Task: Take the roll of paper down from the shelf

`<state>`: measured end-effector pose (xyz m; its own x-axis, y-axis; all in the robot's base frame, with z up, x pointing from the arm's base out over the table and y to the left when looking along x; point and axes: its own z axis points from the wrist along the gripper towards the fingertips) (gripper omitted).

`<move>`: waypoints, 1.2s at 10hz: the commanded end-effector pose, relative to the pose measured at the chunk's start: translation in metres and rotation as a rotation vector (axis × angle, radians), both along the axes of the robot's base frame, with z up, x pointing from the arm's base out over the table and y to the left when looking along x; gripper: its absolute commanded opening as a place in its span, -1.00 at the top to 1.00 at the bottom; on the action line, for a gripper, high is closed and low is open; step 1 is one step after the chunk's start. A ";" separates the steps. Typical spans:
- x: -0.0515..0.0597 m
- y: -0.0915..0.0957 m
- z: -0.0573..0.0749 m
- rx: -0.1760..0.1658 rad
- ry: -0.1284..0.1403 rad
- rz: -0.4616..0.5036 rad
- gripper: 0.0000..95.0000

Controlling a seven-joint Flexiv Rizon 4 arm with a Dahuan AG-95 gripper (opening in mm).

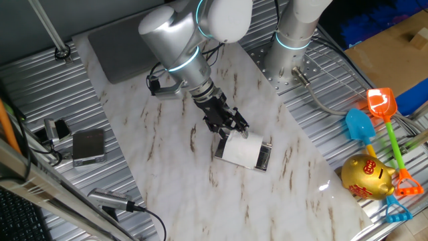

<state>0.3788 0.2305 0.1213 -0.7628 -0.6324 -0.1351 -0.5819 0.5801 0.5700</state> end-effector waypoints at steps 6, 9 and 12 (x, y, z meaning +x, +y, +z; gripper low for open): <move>0.059 -0.038 0.009 -0.074 -0.046 0.124 -0.20; 0.092 -0.072 0.013 -0.080 -0.074 0.199 0.20; 0.103 -0.085 0.014 -0.133 -0.093 0.237 1.00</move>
